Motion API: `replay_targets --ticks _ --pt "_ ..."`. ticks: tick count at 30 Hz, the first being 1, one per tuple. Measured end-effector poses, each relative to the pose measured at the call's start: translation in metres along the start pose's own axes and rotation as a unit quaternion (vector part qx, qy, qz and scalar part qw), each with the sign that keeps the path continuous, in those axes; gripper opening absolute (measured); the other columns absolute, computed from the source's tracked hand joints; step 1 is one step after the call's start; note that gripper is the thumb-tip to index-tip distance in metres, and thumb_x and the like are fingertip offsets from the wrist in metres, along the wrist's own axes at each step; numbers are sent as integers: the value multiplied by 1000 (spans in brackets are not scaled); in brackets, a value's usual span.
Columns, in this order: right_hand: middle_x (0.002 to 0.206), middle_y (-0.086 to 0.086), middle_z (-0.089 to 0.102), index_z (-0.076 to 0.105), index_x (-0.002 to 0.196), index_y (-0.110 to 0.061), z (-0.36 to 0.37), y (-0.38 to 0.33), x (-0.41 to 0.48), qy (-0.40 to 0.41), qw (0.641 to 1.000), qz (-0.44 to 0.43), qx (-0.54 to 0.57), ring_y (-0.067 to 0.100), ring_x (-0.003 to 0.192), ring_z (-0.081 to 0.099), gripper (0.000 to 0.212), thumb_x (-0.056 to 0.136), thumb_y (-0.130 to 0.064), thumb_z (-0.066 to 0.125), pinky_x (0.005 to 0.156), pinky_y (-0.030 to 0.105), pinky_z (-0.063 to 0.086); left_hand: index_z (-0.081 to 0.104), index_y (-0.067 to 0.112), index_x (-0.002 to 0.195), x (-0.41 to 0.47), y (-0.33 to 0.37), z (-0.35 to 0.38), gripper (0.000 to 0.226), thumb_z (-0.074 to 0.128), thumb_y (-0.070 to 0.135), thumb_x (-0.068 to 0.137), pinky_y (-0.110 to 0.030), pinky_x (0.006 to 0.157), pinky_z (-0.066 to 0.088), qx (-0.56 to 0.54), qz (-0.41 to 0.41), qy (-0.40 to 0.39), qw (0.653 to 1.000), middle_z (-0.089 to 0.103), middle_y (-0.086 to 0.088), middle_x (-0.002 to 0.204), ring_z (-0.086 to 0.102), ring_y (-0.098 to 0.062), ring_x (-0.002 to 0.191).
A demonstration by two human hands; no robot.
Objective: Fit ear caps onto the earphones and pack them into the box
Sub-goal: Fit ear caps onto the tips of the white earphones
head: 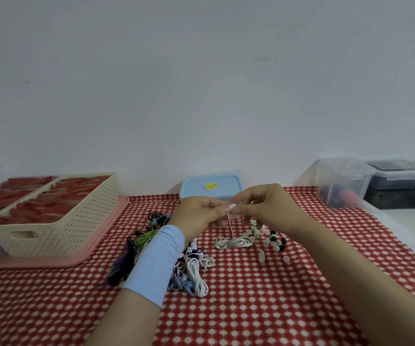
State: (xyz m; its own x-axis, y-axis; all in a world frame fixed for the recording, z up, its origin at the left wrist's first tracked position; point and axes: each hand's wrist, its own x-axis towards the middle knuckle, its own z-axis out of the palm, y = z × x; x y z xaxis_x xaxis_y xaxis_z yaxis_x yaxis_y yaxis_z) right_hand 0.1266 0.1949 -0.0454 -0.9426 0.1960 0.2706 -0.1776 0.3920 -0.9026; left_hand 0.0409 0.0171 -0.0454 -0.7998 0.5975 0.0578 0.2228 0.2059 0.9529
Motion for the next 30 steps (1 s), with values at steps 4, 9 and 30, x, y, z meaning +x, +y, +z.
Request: replay_targets --ticks 4,9,30 --pt "85 4 79 82 95 -12 1 -3 -3 -13 1000 10 23 14 68 70 9 88 -14 77 58 25 52 76 11 96 -1 -4 -3 11 74 15 86 -39 88 55 -53 -11 -21 998 75 -9 82 68 -18 76" --pt "96 10 79 81 103 -11 -5 -4 -4 -61 991 75 94 15 70 67 16 90 -16 74 56 27 50 73 5 104 -1 -4 -5 19 73 9 85 -36 88 56 -82 -8 -43 996 75 -14 93 68 -19 80" --pt "79 -12 76 80 87 -26 -6 1 6 -23 974 51 -218 5 75 70 14 95 -31 70 77 26 55 75 28 101 2 6 -8 13 69 28 89 -21 92 47 248 35 -49 967 71 16 100 62 2 93"
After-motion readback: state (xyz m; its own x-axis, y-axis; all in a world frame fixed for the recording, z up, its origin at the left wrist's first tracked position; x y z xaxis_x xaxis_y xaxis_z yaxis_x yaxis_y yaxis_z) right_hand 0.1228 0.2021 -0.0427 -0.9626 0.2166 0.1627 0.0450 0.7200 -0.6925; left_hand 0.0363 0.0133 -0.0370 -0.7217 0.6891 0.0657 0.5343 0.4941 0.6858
